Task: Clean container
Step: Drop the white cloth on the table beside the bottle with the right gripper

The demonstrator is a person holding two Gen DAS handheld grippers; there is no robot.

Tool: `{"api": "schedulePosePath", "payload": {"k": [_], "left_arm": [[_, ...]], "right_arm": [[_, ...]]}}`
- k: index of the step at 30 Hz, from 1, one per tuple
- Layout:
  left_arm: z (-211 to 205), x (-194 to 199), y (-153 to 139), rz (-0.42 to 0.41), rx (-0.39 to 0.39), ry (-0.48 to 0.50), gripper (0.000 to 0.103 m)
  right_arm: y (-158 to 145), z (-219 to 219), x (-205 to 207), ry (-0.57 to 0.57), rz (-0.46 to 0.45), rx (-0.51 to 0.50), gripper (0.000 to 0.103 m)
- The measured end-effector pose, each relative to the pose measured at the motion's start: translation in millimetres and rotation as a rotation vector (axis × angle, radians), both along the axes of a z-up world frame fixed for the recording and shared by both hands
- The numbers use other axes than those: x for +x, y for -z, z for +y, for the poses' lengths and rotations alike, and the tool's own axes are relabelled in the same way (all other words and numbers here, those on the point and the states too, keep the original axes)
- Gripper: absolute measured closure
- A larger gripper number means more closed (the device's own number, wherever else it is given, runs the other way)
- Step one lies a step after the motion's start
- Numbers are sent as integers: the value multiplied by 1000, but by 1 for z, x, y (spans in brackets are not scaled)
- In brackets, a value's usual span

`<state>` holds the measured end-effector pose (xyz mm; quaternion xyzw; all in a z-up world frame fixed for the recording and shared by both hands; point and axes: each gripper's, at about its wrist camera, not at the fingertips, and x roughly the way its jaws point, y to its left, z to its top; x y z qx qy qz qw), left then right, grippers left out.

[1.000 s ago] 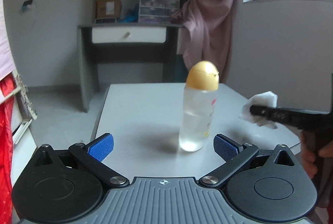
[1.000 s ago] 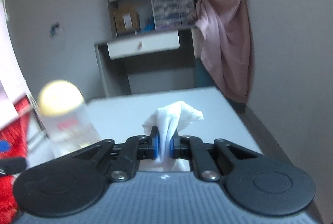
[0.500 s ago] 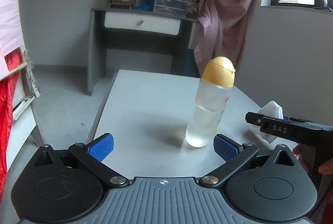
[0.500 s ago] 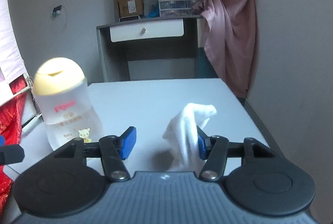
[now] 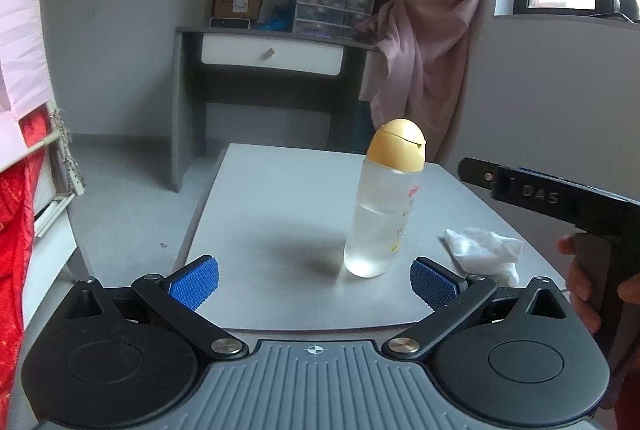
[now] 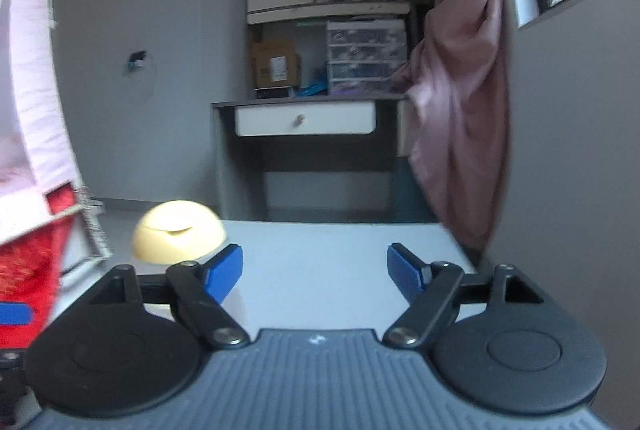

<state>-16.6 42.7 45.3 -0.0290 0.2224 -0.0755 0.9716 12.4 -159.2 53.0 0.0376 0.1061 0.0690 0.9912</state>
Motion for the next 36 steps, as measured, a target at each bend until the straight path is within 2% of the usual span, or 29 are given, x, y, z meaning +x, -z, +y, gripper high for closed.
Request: {"api": "schedulePosePath", "payload": {"k": [4, 10, 18, 24, 36], "left_arm": [[-2, -6, 3, 22, 4, -1, 0], [-10, -17, 13, 60, 18, 2, 0], [-28, -36, 26, 63, 59, 34, 0], [-33, -45, 31, 61, 72, 37, 0], [-33, -51, 35, 60, 44, 49, 0]], "right_arm": [[1, 0, -18, 16, 21, -19, 24], [11, 3, -52, 9, 165, -17, 24], [29, 5, -86, 68, 246, 4, 24], [40, 4, -96, 91, 270, 16, 24], [44, 0, -99, 84, 279, 11, 24]]}}
